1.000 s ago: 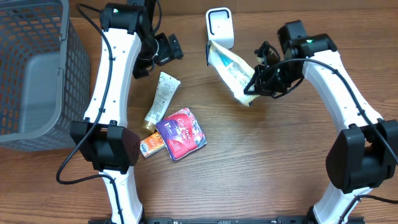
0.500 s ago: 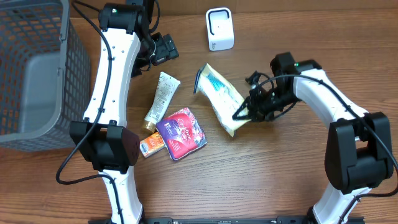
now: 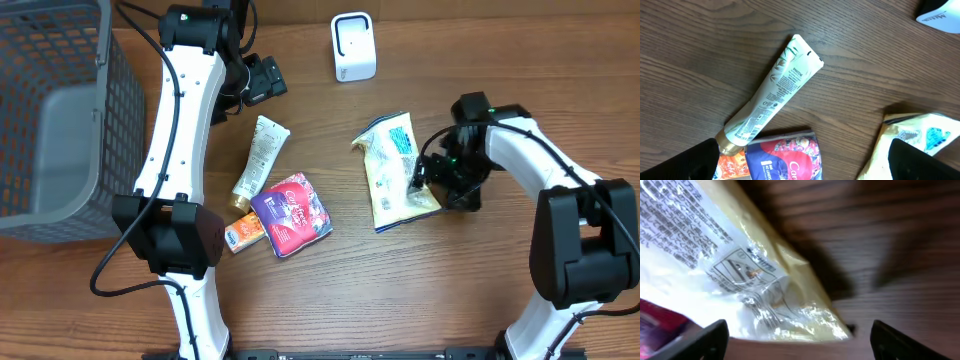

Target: Scan the item barcode

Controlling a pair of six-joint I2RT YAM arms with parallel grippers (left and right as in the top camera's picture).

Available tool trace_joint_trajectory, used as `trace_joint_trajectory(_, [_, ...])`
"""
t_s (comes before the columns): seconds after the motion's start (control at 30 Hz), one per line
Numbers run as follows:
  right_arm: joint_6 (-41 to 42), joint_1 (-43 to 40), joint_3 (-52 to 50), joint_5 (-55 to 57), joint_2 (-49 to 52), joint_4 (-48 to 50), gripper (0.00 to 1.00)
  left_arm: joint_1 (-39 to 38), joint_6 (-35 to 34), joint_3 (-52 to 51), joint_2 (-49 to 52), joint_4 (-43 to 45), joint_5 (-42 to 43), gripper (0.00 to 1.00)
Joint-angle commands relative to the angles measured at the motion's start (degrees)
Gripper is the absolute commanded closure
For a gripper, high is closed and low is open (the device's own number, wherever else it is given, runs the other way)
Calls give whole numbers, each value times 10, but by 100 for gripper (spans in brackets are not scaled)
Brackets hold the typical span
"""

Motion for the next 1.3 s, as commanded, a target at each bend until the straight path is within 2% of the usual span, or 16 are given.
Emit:
trace_joint_trajectory(0.0, [16, -6, 76, 93, -8, -47, 8, 0, 7, 11, -7, -1, -9, 0])
trace_joint_trajectory(0.07, [16, -6, 131, 121, -8, -87, 8, 0, 7, 11, -7, -1, -9, 0])
trace_joint_trajectory(0.1, [15, -4, 195, 124, -8, -118, 12, 0, 7, 11, -7, -1, -9, 0])
trace_joint_trajectory(0.13, [15, -3, 218, 117, -8, -120, 19, 0, 7, 11, -7, -1, -9, 0])
trace_joint_trajectory(0.2, [13, 2, 244, 94, -8, -111, 47, -1, 7, 11, -7, -1, -9, 0])
trace_joint_trajectory(0.27, [13, 8, 248, 72, -8, -88, 70, -1, 7, 11, -7, -1, -7, 0])
trace_joint_trajectory(0.3, [14, 11, 247, 65, -7, -75, 78, -1, 7, 11, -7, -1, -7, 0])
trace_joint_trajectory(0.33, [14, 15, 244, 64, -4, -64, 81, -1, 7, 11, -7, -1, -7, 0])
trace_joint_trajectory(0.5, [45, 48, 195, 65, 22, 30, 89, -1, 7, 11, -7, -1, -7, 0])
trace_joint_trajectory(0.77, [76, 90, 151, 72, 90, 113, 89, -1, 7, 11, -7, -1, -7, 0])
trace_joint_trajectory(0.9, [111, 96, 151, 125, 118, 119, 89, -1, 7, 11, -7, -2, -7, 0])
trace_joint_trajectory(1.03, [114, 96, 155, 127, 114, 111, 90, -1, 7, 11, -7, -2, -7, 0])
trace_joint_trajectory(1.17, [114, 95, 203, 127, 99, 55, 89, -1, 7, 11, -7, -3, -7, 0])
trace_joint_trajectory(1.27, [112, 95, 258, 114, 91, 3, 83, -1, 7, 11, -7, -3, -7, 0])
